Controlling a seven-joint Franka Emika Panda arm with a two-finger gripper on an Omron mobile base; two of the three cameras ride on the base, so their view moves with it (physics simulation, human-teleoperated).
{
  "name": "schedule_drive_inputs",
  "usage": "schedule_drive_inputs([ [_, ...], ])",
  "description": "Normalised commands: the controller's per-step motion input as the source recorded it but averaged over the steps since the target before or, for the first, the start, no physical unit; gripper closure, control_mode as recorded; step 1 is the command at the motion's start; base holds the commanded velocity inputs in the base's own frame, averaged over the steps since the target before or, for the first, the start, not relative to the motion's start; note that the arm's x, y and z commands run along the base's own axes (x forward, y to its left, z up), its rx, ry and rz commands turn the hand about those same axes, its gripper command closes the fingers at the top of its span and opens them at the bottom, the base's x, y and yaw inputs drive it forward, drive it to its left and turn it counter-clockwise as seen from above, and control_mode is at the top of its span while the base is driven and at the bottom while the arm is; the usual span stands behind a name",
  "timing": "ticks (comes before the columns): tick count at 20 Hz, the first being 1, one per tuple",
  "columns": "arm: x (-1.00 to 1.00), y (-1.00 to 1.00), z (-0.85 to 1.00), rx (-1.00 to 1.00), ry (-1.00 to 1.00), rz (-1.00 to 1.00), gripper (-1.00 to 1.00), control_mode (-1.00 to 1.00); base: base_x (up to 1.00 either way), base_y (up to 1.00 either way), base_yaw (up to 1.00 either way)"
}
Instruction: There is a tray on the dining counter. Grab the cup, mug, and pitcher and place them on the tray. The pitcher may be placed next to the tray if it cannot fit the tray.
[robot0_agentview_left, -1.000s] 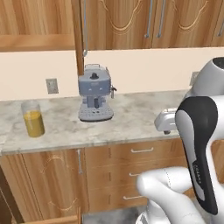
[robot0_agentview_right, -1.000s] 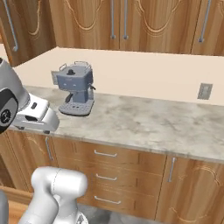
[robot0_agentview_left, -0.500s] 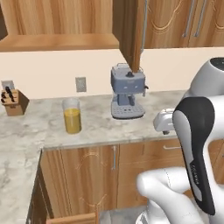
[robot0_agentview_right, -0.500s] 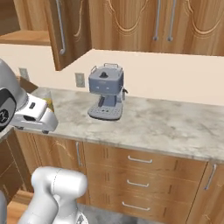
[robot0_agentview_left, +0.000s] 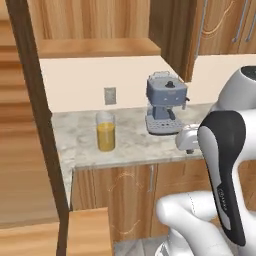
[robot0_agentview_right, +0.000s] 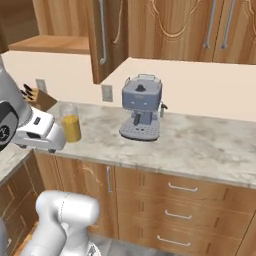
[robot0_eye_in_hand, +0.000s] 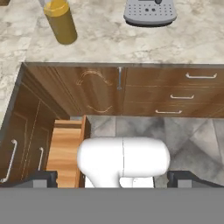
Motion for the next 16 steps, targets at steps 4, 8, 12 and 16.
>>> schedule_drive_inputs([
  [4,0.0,0.0,0.0,0.0,0.0,0.0,-1.0,1.0,0.68,0.42,0.1],
  [8,0.0,0.0,0.0,0.0,0.0,0.0,-1.0,1.0,0.93,0.29,0.13],
  [12,0.0,0.0,0.0,0.0,0.0,0.0,-1.0,1.0,0.41,0.41,0.11],
  [16,0.0,0.0,0.0,0.0,0.0,0.0,-1.0,1.0,0.0,0.51,0.07],
])
